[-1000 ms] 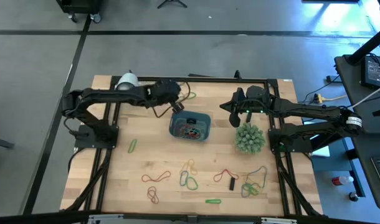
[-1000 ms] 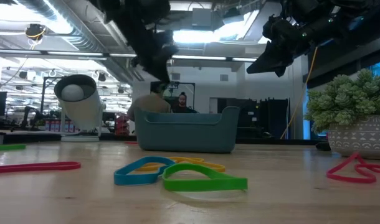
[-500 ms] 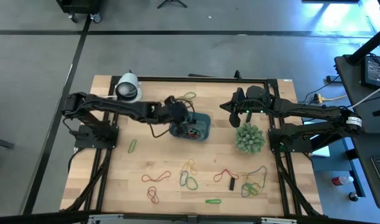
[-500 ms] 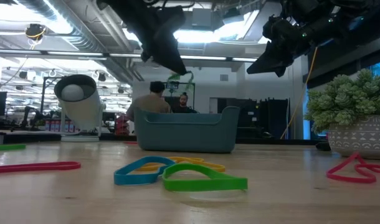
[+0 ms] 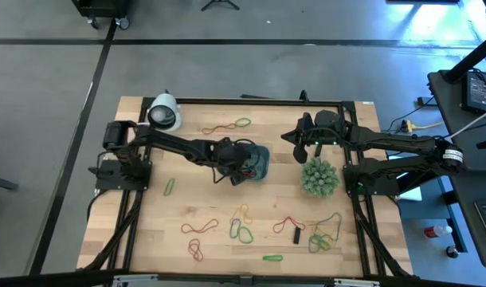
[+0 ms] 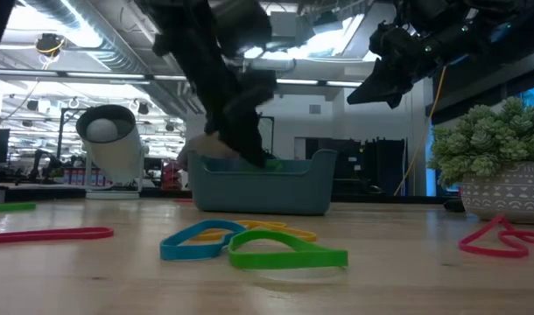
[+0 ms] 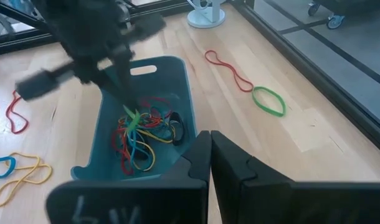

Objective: Pick and place rubber bands into bin

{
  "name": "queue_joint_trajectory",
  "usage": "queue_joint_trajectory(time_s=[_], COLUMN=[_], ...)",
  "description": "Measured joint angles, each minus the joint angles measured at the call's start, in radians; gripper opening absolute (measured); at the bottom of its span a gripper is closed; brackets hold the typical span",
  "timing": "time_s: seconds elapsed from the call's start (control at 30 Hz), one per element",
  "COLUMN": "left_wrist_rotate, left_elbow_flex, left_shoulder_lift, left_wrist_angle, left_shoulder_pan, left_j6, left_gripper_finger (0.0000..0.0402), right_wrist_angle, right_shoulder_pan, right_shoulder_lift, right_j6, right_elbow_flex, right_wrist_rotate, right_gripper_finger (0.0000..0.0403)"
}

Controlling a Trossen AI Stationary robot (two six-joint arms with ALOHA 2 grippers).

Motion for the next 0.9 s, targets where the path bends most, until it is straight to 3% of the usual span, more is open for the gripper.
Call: queue_joint_trajectory(time_s=[0.23,0.67,0.9], left_wrist_rotate=[0.03,0.026,-0.031], left_elbow_flex=[0.0,0.014,0.014], left_shoulder_lift=[0.022,0.004,-0.058], left_wrist_angle=[0.001,-0.008,-0.063], left_shoulder_pan=[0.014,0.016,0.023], left_j6=[0.006,0.062,0.104], left_gripper_finger=[0.0019,0.0132,0.0168], right_wrist_angle=[0.0,0.0,0.0], right_shoulder_pan=[0.0,0.0,0.0], right_shoulder_lift=[0.0,0.0,0.004], right_j6=[0.0,0.0,0.0], right_elbow_flex=[0.0,0.0,-0.001], right_wrist_rotate=[0.0,0.0,0.0], right_gripper_finger=[0.0016,0.0016,0.0016])
